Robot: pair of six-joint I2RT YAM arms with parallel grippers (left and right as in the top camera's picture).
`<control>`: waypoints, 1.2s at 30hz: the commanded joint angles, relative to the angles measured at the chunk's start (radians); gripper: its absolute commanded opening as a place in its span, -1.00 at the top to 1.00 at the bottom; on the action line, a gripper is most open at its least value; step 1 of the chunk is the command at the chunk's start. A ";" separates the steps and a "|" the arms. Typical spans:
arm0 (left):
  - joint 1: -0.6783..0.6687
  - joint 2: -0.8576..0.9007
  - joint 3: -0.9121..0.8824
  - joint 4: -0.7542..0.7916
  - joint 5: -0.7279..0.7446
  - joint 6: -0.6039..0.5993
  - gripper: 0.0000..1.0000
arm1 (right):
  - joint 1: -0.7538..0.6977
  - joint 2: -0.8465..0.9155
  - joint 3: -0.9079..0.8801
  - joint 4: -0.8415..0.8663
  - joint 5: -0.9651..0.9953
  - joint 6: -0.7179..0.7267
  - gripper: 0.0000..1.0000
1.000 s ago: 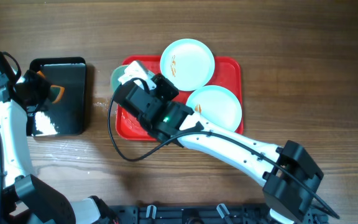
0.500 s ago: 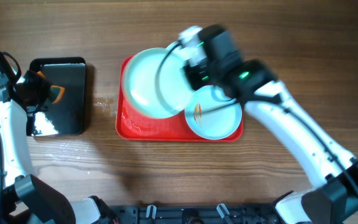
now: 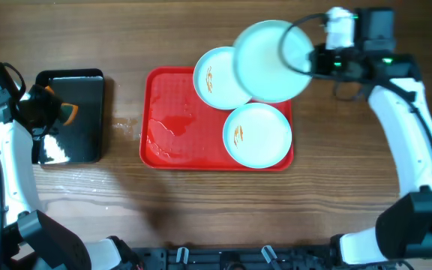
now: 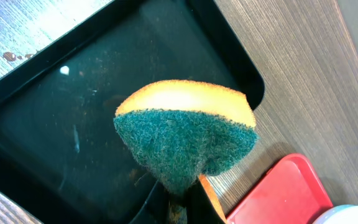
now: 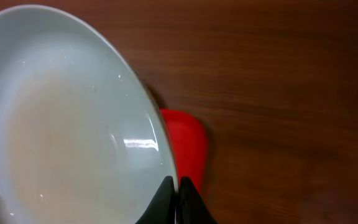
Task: Clean dirty plates on tray and stack at the side
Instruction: 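Carry the plate right and set it on the table beside the tray, then reach the right gripper to the upper plate on the red tray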
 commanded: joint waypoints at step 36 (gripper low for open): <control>0.007 0.005 0.001 0.003 -0.008 -0.003 0.92 | -0.248 0.207 -0.201 0.296 -0.437 0.360 -0.08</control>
